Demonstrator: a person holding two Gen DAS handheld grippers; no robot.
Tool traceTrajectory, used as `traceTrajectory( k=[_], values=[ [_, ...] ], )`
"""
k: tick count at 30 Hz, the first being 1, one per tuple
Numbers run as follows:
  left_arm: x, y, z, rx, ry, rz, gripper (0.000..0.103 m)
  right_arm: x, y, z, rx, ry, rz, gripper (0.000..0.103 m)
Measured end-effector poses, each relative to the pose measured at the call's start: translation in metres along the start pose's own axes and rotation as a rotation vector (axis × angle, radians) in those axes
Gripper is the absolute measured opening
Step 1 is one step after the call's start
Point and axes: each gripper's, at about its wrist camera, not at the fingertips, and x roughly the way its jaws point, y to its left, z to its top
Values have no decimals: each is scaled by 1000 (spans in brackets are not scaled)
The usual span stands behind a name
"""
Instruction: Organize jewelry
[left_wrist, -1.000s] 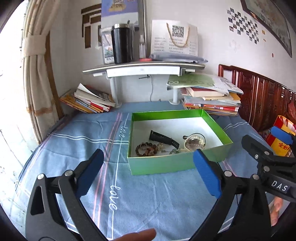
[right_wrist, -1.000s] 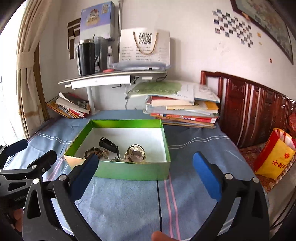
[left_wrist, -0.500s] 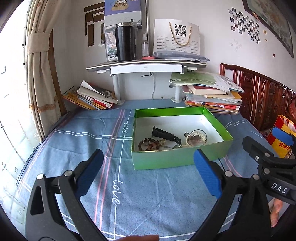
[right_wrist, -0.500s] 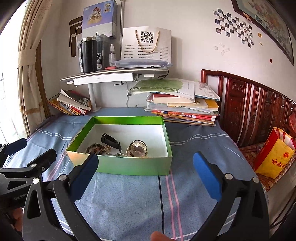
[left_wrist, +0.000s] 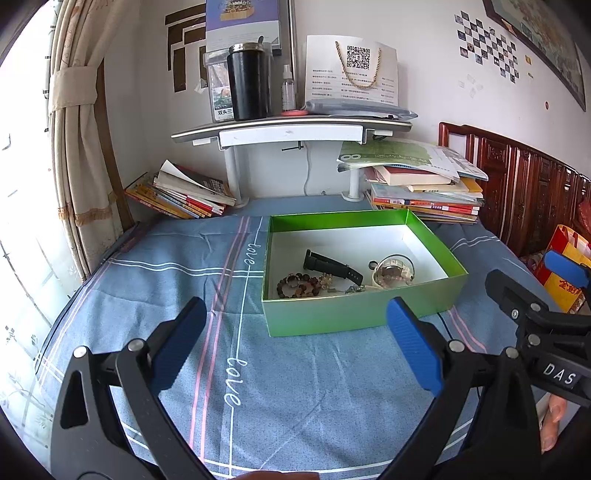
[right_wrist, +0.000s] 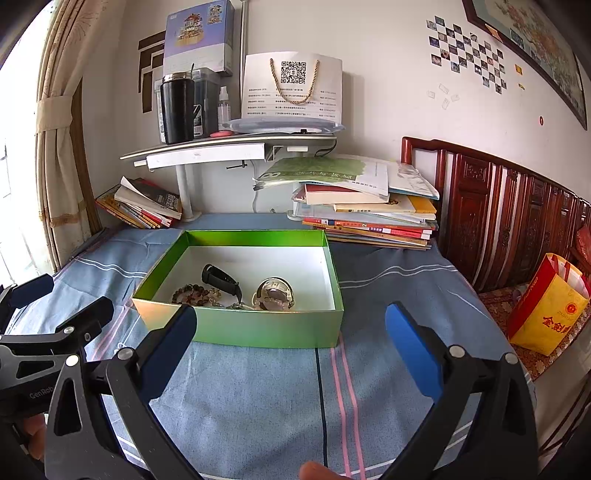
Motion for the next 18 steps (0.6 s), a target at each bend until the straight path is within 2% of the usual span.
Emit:
traceTrajectory(
  k=[18],
  values=[
    [1,1,-1,0,7,-1,97,1,1,-1,-2,4,1,100]
  ],
)
